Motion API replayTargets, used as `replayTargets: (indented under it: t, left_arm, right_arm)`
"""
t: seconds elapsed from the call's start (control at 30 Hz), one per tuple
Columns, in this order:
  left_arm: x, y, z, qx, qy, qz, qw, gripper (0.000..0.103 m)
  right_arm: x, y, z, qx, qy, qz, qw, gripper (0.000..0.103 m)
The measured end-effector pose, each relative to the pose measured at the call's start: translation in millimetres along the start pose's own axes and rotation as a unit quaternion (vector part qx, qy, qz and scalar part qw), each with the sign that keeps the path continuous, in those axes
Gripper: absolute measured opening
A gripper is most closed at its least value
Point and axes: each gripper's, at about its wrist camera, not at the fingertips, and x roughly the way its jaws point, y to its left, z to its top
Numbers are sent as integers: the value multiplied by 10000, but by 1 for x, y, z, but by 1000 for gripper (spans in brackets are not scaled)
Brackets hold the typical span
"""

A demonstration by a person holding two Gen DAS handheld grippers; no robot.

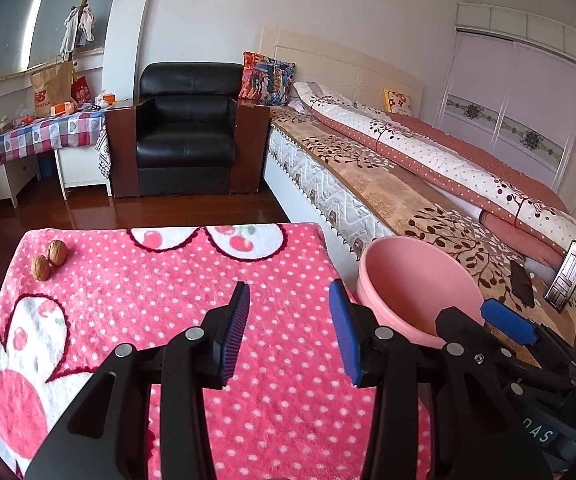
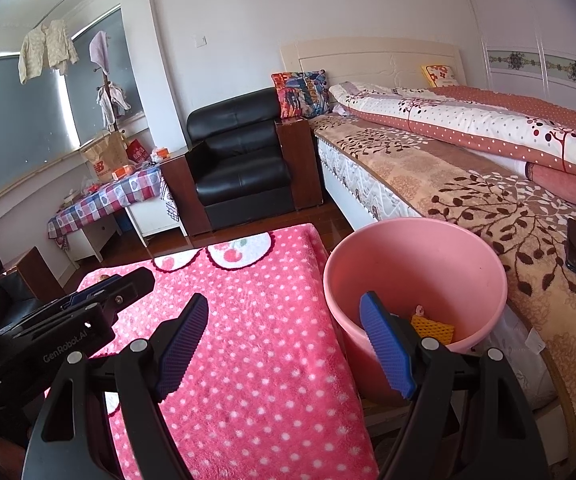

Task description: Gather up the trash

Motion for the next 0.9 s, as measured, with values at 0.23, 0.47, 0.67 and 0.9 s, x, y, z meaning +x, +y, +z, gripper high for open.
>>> replayTargets:
  t: [0.23,0.47,0.67,0.9]
  left_arm:
    - [-8,-4,0,43,-56,-5,10000,42]
    - [-18,-9,-1,86,-115,-57,9999,42]
    - [-23,-12,-2,129,-132,-126,9997,42]
    - [-25,-14,-4,155,-156,-136,9997,42]
  right_arm:
    - [-13,-2,0,20,-115,10,9999,77]
    - [-24,-1,-4,36,-177,-8,9998,77]
    - [-27,0,-4,28,-204,-21,9998,77]
    - [-32,0,-5,37,-214,-23,9998,77]
